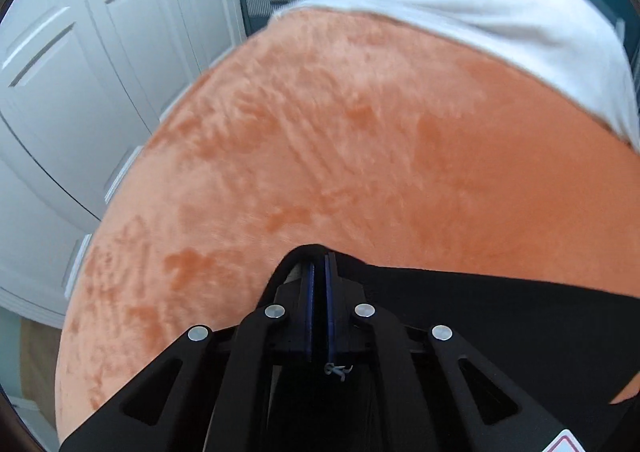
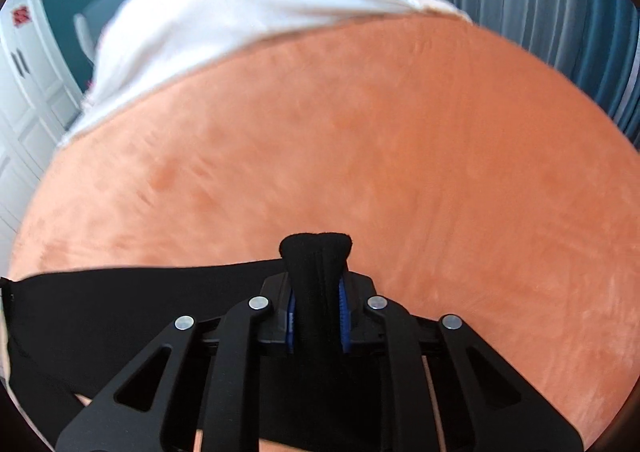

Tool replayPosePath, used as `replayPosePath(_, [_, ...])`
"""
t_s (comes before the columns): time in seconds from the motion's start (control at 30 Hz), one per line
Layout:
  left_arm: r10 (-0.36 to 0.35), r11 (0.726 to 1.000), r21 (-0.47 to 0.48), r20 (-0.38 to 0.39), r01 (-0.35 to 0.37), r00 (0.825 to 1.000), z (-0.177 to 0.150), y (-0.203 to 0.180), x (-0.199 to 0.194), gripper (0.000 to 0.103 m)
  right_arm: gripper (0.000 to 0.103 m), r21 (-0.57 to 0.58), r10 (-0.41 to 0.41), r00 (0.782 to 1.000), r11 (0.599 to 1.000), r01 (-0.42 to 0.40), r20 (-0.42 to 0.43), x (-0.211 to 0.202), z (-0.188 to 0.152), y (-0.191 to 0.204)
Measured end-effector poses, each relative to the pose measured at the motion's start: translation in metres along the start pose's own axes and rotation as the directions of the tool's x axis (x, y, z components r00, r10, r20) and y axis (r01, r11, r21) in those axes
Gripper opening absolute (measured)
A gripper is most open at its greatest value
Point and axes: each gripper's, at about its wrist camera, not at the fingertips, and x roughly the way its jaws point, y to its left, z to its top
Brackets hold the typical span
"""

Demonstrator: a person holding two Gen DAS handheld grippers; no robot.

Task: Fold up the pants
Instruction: 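Lift the waistband with both grippers and fold it over toward the leg hems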

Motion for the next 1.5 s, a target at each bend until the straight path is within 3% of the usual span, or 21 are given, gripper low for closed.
replayPosePath(0.1, [-0.109,0.994,-0.021,0.074,0.111,0.991,-0.014,0.021,-0.056,0.003,0.014,-0.048,0.066,0.994,0.997,-0.062,0.082,-0.048,0.002,0.011])
replayPosePath(0.33, [-0.237,0.971,0.012,0.120,0.237,0.964,-0.092,0.051,-0.157,0.004,0.014,-0.124,0.151,0.981,0.983,-0.135,0.126,-0.140,-0.042,0.010])
replayPosePath(0.4, [-0.219,0.976,0.033,0.104,0.217,0.970,-0.124,0.061,-0.175,0.005,0.014,-0.151,0.149,0.983,0.980,-0.132,0.110,-0.155,-0.062,0.010])
replayPosePath(0.5, [-0.178,0.983,0.039,0.017,0.177,0.984,-0.171,0.075,-0.177,0.005,0.014,-0.176,0.128,0.990,0.977,-0.117,0.053,-0.170,-0.097,0.002])
replayPosePath(0.63, [-0.108,0.994,0.019,-0.102,0.110,0.989,-0.226,0.087,-0.151,0.006,0.015,-0.169,0.056,0.997,0.984,-0.064,-0.053,-0.162,-0.145,-0.019])
replayPosePath(0.73, [-0.031,0.998,0.048,-0.172,0.040,0.985,-0.252,0.088,-0.130,0.007,0.016,-0.163,0.007,0.990,0.986,-0.031,-0.143,-0.142,-0.174,-0.028])
replayPosePath(0.8, [0.029,0.998,0.063,-0.178,-0.018,0.984,-0.256,0.088,-0.127,0.007,0.021,-0.147,-0.029,0.985,0.989,0.004,-0.168,-0.135,-0.183,-0.031])
replayPosePath(0.87, [0.022,0.999,0.047,-0.157,-0.014,0.987,-0.251,0.090,-0.140,0.010,0.032,-0.120,-0.035,0.988,0.993,0.017,-0.153,-0.140,-0.187,-0.033])
replayPosePath(0.9, [0.015,0.999,0.038,-0.144,-0.009,0.989,-0.248,0.092,-0.149,0.012,0.043,-0.105,-0.043,0.991,0.994,0.030,-0.126,-0.149,-0.187,-0.035])
replayPosePath(0.97, [0.034,0.999,0.042,-0.122,-0.029,0.992,-0.243,0.096,-0.168,0.038,0.052,-0.073,-0.048,0.996,0.996,0.042,-0.077,-0.169,-0.188,-0.041])
replayPosePath(1.0, [0.041,0.998,0.046,-0.101,-0.037,0.994,-0.243,0.094,-0.177,0.044,0.058,-0.047,-0.040,0.998,0.998,0.038,-0.055,-0.182,-0.189,-0.047])
replayPosePath(1.1, [0.079,0.993,0.093,-0.032,-0.076,0.996,-0.234,0.077,-0.196,0.054,0.059,0.040,-0.044,0.999,0.998,0.044,-0.004,-0.214,-0.200,-0.076])
replayPosePath(1.17, [0.067,0.991,0.118,-0.028,-0.064,0.997,-0.228,0.060,-0.193,0.071,0.059,0.127,-0.015,1.000,0.992,0.012,0.019,-0.225,-0.202,-0.091])
replayPosePath(1.23, [0.055,0.992,0.114,-0.060,-0.048,0.997,-0.228,0.040,-0.177,0.074,0.060,0.202,0.022,1.000,0.979,-0.026,0.021,-0.226,-0.203,-0.100])
replayPosePath(1.37, [0.041,0.995,0.096,-0.168,-0.025,0.985,-0.241,0.006,-0.136,0.074,0.060,0.320,0.153,0.987,0.938,-0.133,-0.039,-0.183,-0.191,-0.092])
replayPosePath(1.47, [0.068,0.996,0.077,-0.239,-0.051,0.969,-0.254,-0.003,-0.112,0.074,0.059,0.413,0.205,0.966,0.902,-0.124,-0.157,-0.137,-0.187,-0.081])
replayPosePath(1.5, [0.073,0.996,0.069,-0.257,-0.057,0.964,-0.258,-0.002,-0.106,0.074,0.061,0.431,0.183,0.962,0.899,-0.080,-0.204,-0.122,-0.187,-0.077])
